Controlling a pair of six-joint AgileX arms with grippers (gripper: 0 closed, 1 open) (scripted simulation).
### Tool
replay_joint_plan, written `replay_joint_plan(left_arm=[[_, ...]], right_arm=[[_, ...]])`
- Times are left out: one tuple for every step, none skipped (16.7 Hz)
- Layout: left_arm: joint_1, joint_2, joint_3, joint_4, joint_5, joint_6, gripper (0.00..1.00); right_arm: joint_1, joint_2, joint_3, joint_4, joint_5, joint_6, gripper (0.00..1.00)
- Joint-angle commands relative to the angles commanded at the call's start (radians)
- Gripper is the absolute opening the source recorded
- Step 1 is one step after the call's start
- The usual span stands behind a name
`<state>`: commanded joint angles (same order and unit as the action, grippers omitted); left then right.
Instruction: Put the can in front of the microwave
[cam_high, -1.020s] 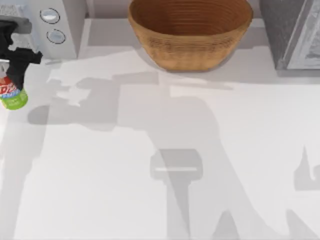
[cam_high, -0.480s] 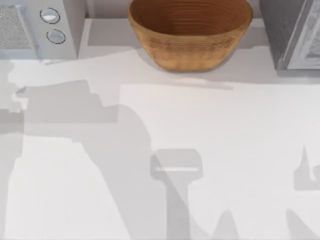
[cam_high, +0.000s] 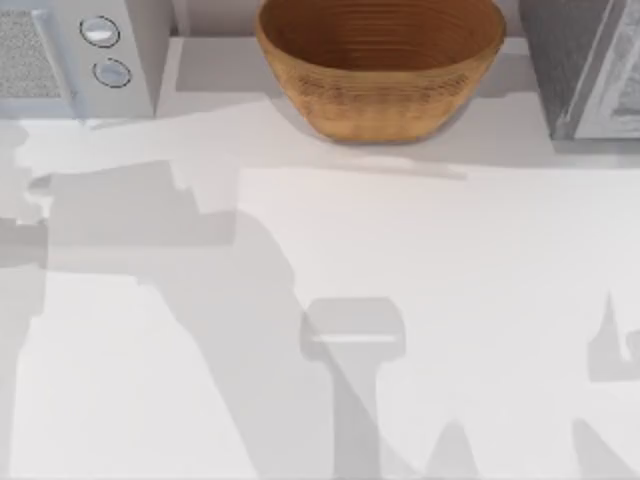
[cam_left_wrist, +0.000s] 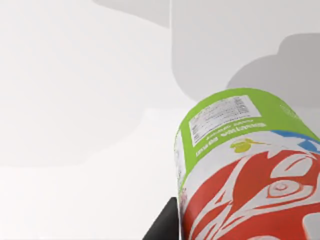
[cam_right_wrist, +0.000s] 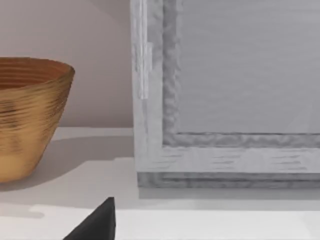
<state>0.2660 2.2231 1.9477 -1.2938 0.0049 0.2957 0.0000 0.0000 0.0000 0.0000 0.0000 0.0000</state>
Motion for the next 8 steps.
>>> replay_joint_plan(left_arm=[[0.000, 0.000, 0.000, 0.000, 0.000, 0.000, 0.00], [0.000, 0.000, 0.000, 0.000, 0.000, 0.000, 0.00], [0.000, 0.000, 0.000, 0.000, 0.000, 0.000, 0.08], [0.000, 0.000, 0.000, 0.000, 0.000, 0.000, 0.15], [0.000, 0.000, 0.000, 0.000, 0.000, 0.000, 0.23], [0.000, 0.000, 0.000, 0.000, 0.000, 0.000, 0.30], [0.000, 0.000, 0.000, 0.000, 0.000, 0.000, 0.38], [0.000, 0.000, 0.000, 0.000, 0.000, 0.000, 0.45]], right_arm=[[0.000, 0.000, 0.000, 0.000, 0.000, 0.000, 1.00], [0.000, 0.000, 0.000, 0.000, 0.000, 0.000, 1.00], [0.000, 0.000, 0.000, 0.000, 0.000, 0.000, 1.00], [0.000, 0.000, 0.000, 0.000, 0.000, 0.000, 1.00], [0.000, 0.000, 0.000, 0.000, 0.000, 0.000, 1.00], [0.000, 0.000, 0.000, 0.000, 0.000, 0.000, 1.00], [0.000, 0.000, 0.000, 0.000, 0.000, 0.000, 1.00], [0.000, 0.000, 0.000, 0.000, 0.000, 0.000, 1.00]])
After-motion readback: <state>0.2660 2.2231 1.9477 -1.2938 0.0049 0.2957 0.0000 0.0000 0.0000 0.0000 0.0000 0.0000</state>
